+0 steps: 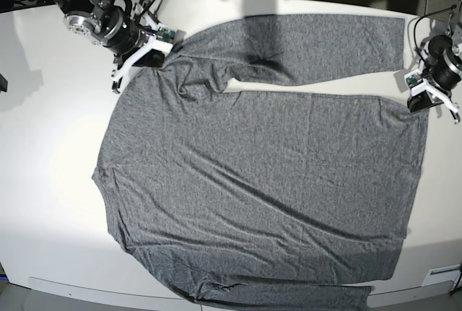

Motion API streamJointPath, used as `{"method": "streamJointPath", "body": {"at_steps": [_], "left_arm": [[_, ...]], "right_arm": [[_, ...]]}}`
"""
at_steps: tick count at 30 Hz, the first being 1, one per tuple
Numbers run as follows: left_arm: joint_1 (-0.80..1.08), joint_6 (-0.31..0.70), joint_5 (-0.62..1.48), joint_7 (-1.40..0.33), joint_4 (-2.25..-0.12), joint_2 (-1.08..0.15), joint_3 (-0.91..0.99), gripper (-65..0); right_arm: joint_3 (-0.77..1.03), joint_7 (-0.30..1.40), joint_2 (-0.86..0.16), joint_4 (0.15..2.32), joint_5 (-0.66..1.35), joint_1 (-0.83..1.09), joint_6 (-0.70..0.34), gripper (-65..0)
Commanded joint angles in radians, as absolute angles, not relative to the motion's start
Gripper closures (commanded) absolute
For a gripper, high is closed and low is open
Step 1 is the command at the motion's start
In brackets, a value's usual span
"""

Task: Fold the T-shirt properly
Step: 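Lower right gripper onto the shirt shoulder by the collar and grasp, then drag the grasped shoulder with right gripper, swinging the sleeve diagonally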

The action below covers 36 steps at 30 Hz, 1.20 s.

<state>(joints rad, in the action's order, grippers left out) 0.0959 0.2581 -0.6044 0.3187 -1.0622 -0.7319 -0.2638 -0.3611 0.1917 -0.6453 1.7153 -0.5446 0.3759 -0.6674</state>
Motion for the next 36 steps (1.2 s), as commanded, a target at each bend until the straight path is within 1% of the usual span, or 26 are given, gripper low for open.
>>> {"method": "streamJointPath", "body": {"at_steps": [1, 3, 5, 9, 14, 16, 18, 23, 26, 29, 32, 36], "left_arm": [[0.099, 0.28, -0.619, 0.308, -1.062, -0.746, -0.266, 0.0], [0.099, 0.281, -0.619, 0.308, -1.068, -0.746, -0.266, 0.0], [0.099, 0.28, -0.619, 0.308, -1.076, -0.746, -0.266, 0.0], [0.099, 0.28, -0.62, 0.307, -1.105, -0.746, -0.266, 0.0], [0.099, 0.28, -0.62, 0.297, -1.143, -0.754, -0.266, 0.0], [0.097, 0.279, -0.62, 0.283, -1.158, -0.766, -0.266, 0.0], [0.094, 0.276, -0.62, 0.278, -1.172, -0.783, -0.266, 0.0], [0.093, 0.252, -0.619, 0.277, -1.21, -0.819, -0.266, 0.0], [0.075, 0.247, -0.614, 0.278, -1.212, -0.812, -0.266, 0.0], [0.042, 0.247, -0.559, 0.273, -1.211, -0.802, -0.266, 0.0], [-0.004, 0.247, -0.53, 0.219, -1.211, -0.789, -0.266, 0.0], [-0.066, 0.247, -0.464, 0.182, -1.211, -0.776, -0.266, 0.0]], "right_arm": [[-0.362, 0.253, -0.659, 1.737, -0.506, 0.385, -0.69, 0.0], [-0.361, 0.345, -0.659, 1.775, -0.423, 0.385, -0.616, 0.0], [-0.357, 0.396, -0.659, 1.815, -0.379, 0.384, -0.55, 0.0], [-0.336, 0.409, -0.658, 1.866, -0.355, 0.382, -0.524, 0.0], [-0.307, 0.411, -0.656, 1.872, -0.355, 0.382, -0.454, 0.0], [-0.292, 0.412, -0.656, 1.872, -0.34, 0.38, -0.442, 0.0], [-0.273, 0.412, -0.65, 1.872, -0.283, 0.368, -0.439, 0.0], [-0.218, 0.413, -0.587, 1.872, -0.174, 0.29, -0.44, 0.0], [-0.2, 0.413, -0.548, 1.872, -0.14, 0.231, -0.44, 0.0], [-0.199, 0.433, -0.518, 1.871, -0.11, 0.178, -0.44, 0.0], [-0.198, 0.446, -0.489, 1.858, -0.106, 0.136, -0.44, 0.0], [-0.198, 0.445, -0.441, 1.786, -0.1, 0.075, -0.44, 0.0]]}}
